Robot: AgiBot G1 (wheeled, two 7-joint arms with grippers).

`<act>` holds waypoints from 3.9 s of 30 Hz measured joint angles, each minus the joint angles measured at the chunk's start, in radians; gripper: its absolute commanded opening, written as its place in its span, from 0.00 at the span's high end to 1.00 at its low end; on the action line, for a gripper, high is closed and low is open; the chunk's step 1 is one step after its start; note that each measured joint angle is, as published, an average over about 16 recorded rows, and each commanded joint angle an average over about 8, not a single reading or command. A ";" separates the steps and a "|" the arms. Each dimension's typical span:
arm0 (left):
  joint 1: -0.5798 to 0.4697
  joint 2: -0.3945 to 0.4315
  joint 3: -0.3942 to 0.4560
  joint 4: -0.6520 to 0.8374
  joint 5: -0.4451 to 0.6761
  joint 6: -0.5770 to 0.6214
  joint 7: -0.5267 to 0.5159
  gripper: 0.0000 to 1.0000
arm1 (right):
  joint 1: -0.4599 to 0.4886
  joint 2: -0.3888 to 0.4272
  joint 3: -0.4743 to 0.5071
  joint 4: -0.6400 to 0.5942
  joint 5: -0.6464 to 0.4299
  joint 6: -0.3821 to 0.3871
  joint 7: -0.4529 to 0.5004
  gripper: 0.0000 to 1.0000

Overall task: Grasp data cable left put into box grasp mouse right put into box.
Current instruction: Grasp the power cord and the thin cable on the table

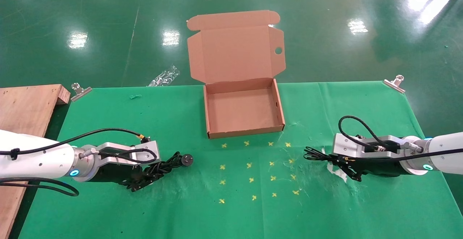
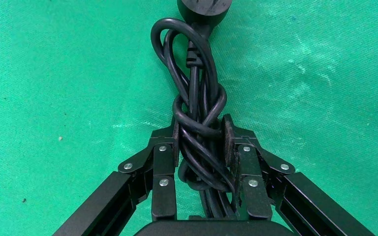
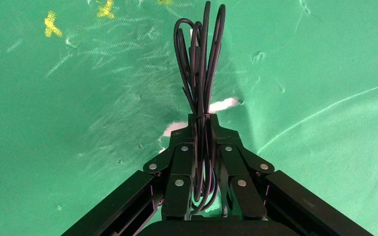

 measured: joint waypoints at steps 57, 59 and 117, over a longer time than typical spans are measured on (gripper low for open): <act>-0.005 -0.001 -0.002 0.005 -0.007 0.013 0.000 0.46 | 0.003 -0.001 0.002 -0.003 0.008 -0.005 -0.004 0.62; -0.025 -0.001 -0.007 0.016 -0.020 0.035 -0.003 0.21 | 0.008 -0.001 0.005 -0.010 0.027 -0.021 -0.015 0.38; -0.121 0.025 0.004 0.043 0.007 0.105 -0.030 1.00 | 0.016 -0.006 0.002 -0.084 0.082 -0.085 -0.086 0.00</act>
